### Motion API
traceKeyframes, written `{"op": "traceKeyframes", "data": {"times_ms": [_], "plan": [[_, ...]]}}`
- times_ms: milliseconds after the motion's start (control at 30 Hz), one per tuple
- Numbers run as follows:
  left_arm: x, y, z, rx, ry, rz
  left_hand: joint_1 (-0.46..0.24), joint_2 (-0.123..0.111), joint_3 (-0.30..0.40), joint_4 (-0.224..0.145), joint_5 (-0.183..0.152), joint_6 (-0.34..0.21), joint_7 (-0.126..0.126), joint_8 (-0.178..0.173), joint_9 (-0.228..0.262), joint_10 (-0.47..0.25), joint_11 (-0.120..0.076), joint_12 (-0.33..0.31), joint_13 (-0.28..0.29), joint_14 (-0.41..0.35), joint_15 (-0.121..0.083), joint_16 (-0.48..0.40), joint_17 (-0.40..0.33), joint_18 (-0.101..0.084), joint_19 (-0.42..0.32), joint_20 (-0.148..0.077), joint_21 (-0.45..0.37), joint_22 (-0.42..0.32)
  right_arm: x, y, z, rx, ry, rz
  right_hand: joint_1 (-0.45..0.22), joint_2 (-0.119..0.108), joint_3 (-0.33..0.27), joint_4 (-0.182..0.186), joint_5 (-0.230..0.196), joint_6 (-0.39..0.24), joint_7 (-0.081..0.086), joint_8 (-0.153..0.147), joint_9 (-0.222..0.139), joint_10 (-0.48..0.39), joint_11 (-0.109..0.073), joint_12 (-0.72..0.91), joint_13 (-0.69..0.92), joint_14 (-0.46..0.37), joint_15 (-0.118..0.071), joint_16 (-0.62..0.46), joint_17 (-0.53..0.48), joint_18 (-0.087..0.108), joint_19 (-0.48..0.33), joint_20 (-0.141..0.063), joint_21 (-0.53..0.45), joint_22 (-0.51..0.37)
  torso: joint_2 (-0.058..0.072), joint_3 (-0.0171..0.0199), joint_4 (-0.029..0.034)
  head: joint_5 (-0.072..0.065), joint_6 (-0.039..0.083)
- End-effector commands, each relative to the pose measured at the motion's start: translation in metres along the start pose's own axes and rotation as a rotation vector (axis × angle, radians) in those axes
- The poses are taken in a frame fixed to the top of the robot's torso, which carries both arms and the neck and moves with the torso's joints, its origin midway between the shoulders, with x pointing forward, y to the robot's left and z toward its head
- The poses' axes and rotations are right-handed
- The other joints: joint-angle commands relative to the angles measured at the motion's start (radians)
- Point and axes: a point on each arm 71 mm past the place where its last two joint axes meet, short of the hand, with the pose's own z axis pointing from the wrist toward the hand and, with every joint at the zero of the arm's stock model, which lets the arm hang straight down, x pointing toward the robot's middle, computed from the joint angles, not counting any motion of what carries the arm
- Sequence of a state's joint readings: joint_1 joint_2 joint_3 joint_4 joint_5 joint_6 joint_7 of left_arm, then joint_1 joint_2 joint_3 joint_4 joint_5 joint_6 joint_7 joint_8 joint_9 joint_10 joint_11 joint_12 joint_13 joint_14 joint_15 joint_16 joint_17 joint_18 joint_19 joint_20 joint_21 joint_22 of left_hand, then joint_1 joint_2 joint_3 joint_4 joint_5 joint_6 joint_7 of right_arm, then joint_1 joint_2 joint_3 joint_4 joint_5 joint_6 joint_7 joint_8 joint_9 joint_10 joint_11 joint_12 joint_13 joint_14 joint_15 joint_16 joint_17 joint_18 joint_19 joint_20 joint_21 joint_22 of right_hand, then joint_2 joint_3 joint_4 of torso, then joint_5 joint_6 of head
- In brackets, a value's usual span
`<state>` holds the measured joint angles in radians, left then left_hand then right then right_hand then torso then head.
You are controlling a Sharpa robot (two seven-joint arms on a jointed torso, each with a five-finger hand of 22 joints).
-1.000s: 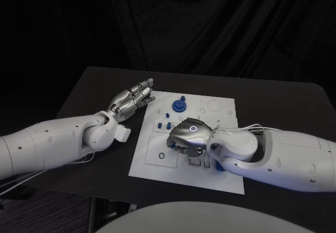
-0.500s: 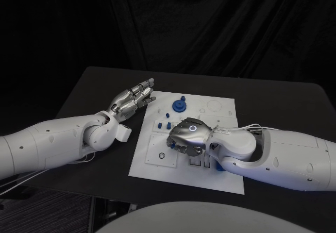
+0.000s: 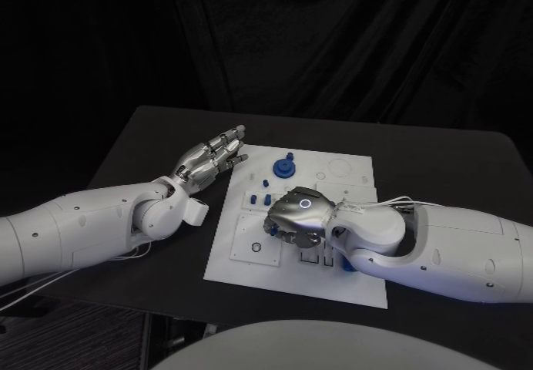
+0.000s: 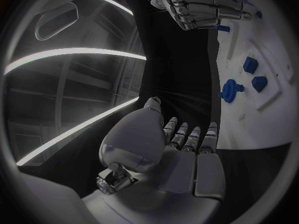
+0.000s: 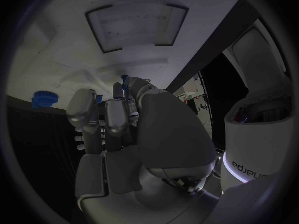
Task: Assemble the parts on the task board
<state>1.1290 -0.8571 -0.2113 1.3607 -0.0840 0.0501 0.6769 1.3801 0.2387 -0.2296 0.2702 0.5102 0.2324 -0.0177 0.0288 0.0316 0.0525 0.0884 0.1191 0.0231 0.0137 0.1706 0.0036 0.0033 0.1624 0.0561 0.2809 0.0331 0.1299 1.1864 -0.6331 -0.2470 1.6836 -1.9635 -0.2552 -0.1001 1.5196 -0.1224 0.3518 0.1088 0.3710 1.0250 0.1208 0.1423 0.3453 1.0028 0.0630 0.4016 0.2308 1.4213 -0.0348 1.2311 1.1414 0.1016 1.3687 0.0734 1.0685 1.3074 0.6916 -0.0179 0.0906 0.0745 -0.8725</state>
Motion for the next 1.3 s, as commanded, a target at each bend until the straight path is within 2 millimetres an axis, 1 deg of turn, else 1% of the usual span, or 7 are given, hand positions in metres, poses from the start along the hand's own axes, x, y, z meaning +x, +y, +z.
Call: {"op": "traceKeyframes", "data": {"times_ms": [33,300,500,1000,1133,1200,1300], "plan": [[0.002,0.000,0.001,0.012,0.011,-0.017,0.012,0.004,0.005,-0.002,0.007,0.003,0.004,0.005,0.001,0.002,0.008,0.003,0.002,0.000,0.006,0.002,0.002,0.017,0.004,0.006,0.006,0.002,0.001,0.000,0.000,0.012,0.008,-0.008,0.000,0.000,-0.002,-0.004,-0.004,-0.003,0.002,-0.006,0.000,0.005,0.000,-0.006,0.000,-0.004,0.001,-0.004,-0.004,-0.003,-0.005,0.000,-0.007,0.133,0.000,-0.0006,0.0005,-0.002,0.000],[0.002,0.001,0.001,0.009,0.013,-0.018,0.016,0.005,0.007,-0.006,0.009,0.005,0.007,0.005,0.001,0.002,0.010,0.003,0.002,0.002,0.007,0.002,0.002,0.017,0.006,0.006,0.008,0.004,0.001,0.001,0.003,0.002,0.012,-0.009,-0.011,-0.004,-0.006,-0.001,-0.023,-0.025,-0.005,-0.024,-0.005,-0.016,-0.002,-0.021,-0.005,-0.010,0.000,-0.009,-0.010,-0.001,-0.011,0.000,-0.016,0.131,0.000,-0.0007,0.0008,-0.002,0.000],[0.002,0.001,0.001,0.008,0.014,-0.019,0.018,0.005,0.008,-0.008,0.011,0.005,0.009,0.005,0.001,0.002,0.010,0.004,0.002,0.003,0.008,0.003,0.003,0.017,0.008,0.006,0.009,0.005,0.003,0.001,0.004,-0.002,0.021,-0.009,-0.050,-0.015,-0.027,0.026,-0.148,-0.066,-0.030,-0.051,-0.014,-0.045,0.001,-0.035,-0.007,-0.019,0.003,-0.018,-0.023,0.001,-0.020,0.003,-0.036,0.126,0.000,-0.0006,0.0006,-0.001,0.000],[0.001,0.002,0.000,0.006,0.013,-0.020,0.023,0.005,0.010,-0.013,0.017,0.008,0.013,0.006,0.002,0.002,0.011,0.004,0.002,0.004,0.009,0.003,0.003,0.017,0.009,0.007,0.009,0.005,0.006,0.000,0.003,0.009,0.023,-0.007,-0.074,-0.028,-0.061,0.052,-0.236,-0.115,-0.053,-0.076,-0.032,-0.101,0.012,-0.039,0.002,-0.035,0.013,-0.032,-0.044,0.006,-0.033,0.013,-0.075,0.119,0.000,0.0001,0.0002,-0.003,0.000],[0.001,0.002,-0.001,0.005,0.011,-0.020,0.023,0.005,0.011,-0.014,0.017,0.008,0.013,0.006,0.002,0.002,0.011,0.004,0.002,0.003,0.009,0.003,0.003,0.016,0.008,0.007,0.008,0.003,0.004,-0.003,-0.001,0.022,-0.011,-0.002,-0.070,-0.026,-0.096,0.057,-0.248,-0.169,-0.069,-0.078,-0.052,-0.211,0.025,-0.044,0.011,-0.061,0.024,-0.052,-0.072,0.013,-0.058,0.023,-0.132,0.107,0.000,0.0001,-0.0002,-0.004,0.000],[0.000,0.002,-0.001,0.005,0.010,-0.019,0.023,0.005,0.011,-0.014,0.017,0.007,0.013,0.006,0.002,0.002,0.011,0.004,0.002,0.003,0.009,0.003,0.003,0.016,0.007,0.007,0.008,0.002,0.001,-0.004,-0.004,0.027,-0.045,0.004,-0.059,-0.030,-0.142,0.072,-0.248,-0.247,-0.092,-0.075,-0.083,-0.318,0.041,-0.055,0.007,-0.080,0.038,-0.063,-0.090,0.019,-0.075,0.034,-0.175,0.099,0.000,0.0004,-0.0017,-0.009,0.000],[0.000,0.002,-0.003,0.005,0.008,-0.019,0.023,0.005,0.011,-0.014,0.018,0.008,0.013,0.006,0.002,0.002,0.011,0.004,0.002,0.003,0.009,0.003,0.003,0.016,0.007,0.007,0.008,0.001,-0.008,-0.007,-0.015,0.045,-0.099,0.030,-0.035,-0.039,-0.179,0.111,-0.239,-0.258,-0.095,-0.074,-0.104,-0.377,0.044,-0.051,-0.003,-0.081,0.040,-0.057,-0.091,0.020,-0.073,0.038,-0.181,0.100,0.000,0.0005,0.0004,-0.016,0.000]]}}
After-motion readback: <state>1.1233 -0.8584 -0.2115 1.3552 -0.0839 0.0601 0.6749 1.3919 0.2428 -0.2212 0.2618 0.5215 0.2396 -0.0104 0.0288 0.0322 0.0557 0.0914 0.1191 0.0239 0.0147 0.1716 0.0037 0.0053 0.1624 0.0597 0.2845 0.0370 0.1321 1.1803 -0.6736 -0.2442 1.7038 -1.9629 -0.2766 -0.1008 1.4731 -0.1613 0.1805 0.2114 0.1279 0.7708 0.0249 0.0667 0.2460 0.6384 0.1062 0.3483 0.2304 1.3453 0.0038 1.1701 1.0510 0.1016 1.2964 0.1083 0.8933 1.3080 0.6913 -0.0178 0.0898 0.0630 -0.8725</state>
